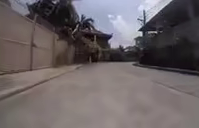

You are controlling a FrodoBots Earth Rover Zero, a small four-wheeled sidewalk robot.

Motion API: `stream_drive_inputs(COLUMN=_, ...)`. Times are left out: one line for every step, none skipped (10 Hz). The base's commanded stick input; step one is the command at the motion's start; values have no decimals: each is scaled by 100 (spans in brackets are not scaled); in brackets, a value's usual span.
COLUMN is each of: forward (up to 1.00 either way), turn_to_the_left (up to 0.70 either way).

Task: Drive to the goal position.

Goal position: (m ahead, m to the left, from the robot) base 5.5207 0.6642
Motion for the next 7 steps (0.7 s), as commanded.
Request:
stream_drive_inputs(forward=100, turn_to_the_left=-3)
stream_drive_inputs(forward=100, turn_to_the_left=-4)
stream_drive_inputs(forward=100, turn_to_the_left=-27)
stream_drive_inputs(forward=100, turn_to_the_left=-23)
stream_drive_inputs(forward=100, turn_to_the_left=-17)
stream_drive_inputs(forward=100, turn_to_the_left=-10)
stream_drive_inputs(forward=100, turn_to_the_left=-4)
